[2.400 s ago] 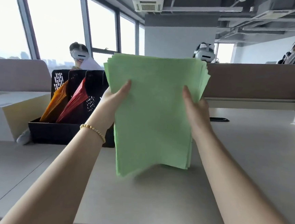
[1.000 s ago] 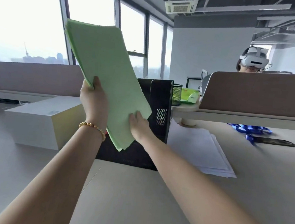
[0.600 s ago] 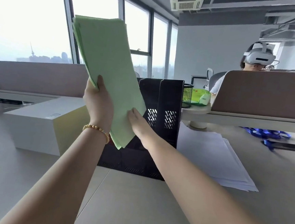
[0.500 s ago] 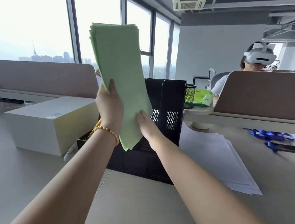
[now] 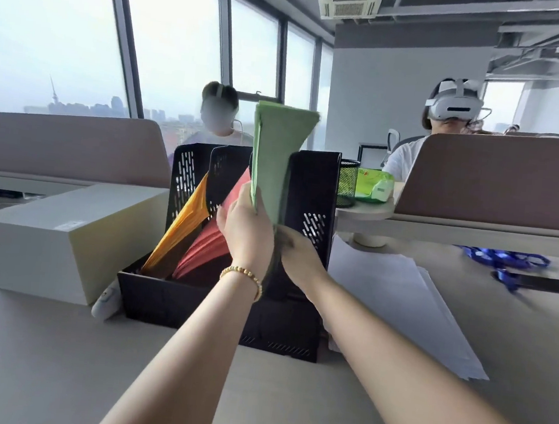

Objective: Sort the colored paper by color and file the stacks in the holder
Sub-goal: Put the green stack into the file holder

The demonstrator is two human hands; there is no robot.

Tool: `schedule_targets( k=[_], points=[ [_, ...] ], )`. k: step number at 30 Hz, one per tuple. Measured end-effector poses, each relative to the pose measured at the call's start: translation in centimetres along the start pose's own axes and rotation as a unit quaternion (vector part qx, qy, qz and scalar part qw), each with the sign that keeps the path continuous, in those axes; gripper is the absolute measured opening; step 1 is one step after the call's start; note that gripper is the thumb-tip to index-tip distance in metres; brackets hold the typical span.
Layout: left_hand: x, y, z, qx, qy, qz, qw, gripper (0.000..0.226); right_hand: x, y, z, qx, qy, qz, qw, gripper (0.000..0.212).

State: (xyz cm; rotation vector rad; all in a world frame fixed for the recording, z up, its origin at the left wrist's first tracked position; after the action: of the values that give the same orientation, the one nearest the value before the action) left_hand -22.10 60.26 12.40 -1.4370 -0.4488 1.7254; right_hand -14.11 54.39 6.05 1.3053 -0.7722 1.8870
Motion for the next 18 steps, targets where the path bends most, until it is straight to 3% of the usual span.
schedule_targets(
  k=[6, 9, 13, 18],
  points=[
    [-0.2, 1.5, -1.2, -0.012, 0.067, 0.042, 0.997, 0.03, 0.1, 0.5, 1.8, -0.022, -0.036, -0.012, 0.999, 0.056],
    [0.8, 2.0, -1.4, 0.018, 0.022, 0.01, 1.0, 0.024, -0.1, 0.7, 2.2, -0.043, 0.004, -0.013, 0.999, 0.053],
    [1.5, 2.0, -0.8, 0.05, -0.07, -0.037, 0.996, 0.058, -0.5, 1.0, 3.0, -0.058, 0.02, -0.022, 0.998, 0.049],
    [2.5, 2.9, -0.9, 0.085, -0.168, -0.059, 0.98, 0.065, -1.1, 1.8, 3.7, -0.073, 0.032, -0.028, 0.996, 0.045]
  ],
)
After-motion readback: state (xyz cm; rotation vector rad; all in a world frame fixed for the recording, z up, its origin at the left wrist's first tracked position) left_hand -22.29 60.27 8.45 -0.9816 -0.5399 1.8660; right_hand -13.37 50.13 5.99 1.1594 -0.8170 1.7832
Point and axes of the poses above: each hand's wrist, its own y-axis away from the middle knuckle, its own z-axis out of the back of the hand, x = y × z, the point moved 4 cm from there along -y, towards the middle knuckle, and after that the axes turned 12 degrees about -z, right-handed, at the moved point
